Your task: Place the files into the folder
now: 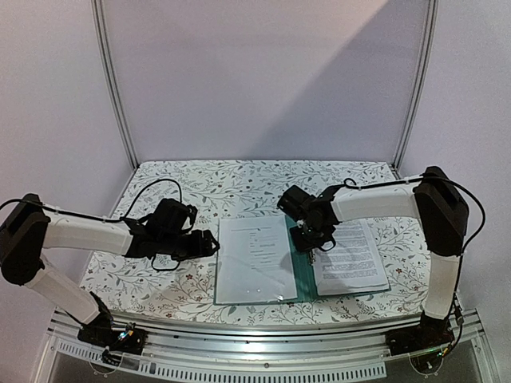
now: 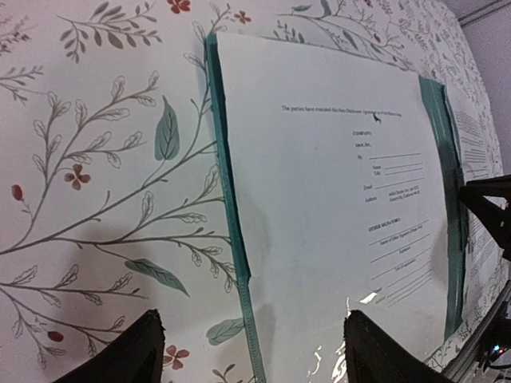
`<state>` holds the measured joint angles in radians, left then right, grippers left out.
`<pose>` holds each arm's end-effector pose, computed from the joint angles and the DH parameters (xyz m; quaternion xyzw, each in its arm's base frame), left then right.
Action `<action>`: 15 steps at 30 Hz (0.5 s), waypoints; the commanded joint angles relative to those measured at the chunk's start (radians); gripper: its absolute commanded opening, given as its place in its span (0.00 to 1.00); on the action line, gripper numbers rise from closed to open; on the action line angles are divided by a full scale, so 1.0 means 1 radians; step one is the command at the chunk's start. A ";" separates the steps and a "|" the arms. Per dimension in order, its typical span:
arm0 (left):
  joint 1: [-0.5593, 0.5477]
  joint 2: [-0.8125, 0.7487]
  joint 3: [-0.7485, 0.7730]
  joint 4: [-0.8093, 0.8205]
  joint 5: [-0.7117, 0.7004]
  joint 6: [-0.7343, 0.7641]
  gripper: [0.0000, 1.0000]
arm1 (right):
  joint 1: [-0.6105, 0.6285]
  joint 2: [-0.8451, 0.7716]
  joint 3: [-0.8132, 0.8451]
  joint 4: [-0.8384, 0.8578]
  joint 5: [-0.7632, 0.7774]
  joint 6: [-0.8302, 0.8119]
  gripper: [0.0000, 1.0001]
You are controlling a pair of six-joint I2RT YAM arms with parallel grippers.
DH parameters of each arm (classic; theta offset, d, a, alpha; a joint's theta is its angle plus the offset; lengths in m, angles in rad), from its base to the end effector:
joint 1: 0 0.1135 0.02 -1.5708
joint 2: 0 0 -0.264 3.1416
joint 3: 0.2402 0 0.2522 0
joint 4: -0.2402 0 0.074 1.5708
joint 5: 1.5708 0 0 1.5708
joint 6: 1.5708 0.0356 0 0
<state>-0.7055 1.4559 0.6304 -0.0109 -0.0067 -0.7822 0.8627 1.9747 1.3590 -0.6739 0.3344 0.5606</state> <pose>0.2083 -0.1771 0.1551 -0.0370 0.9326 -0.2408 0.2663 0.2614 0.2873 0.1604 -0.1239 0.9687 -0.0345 0.2123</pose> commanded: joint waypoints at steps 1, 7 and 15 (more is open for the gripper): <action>0.015 0.031 -0.027 0.103 0.047 -0.022 0.78 | -0.008 -0.077 -0.023 0.034 -0.010 0.004 0.00; 0.032 0.066 -0.049 0.190 0.090 -0.047 0.80 | -0.014 -0.105 -0.035 0.028 -0.016 0.000 0.00; 0.046 0.116 -0.086 0.304 0.147 -0.047 0.85 | -0.032 -0.170 -0.074 0.045 -0.038 -0.004 0.00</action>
<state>-0.6773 1.5368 0.5625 0.2123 0.1028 -0.8280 0.8474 1.8656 1.3033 -0.6563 0.3077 0.5591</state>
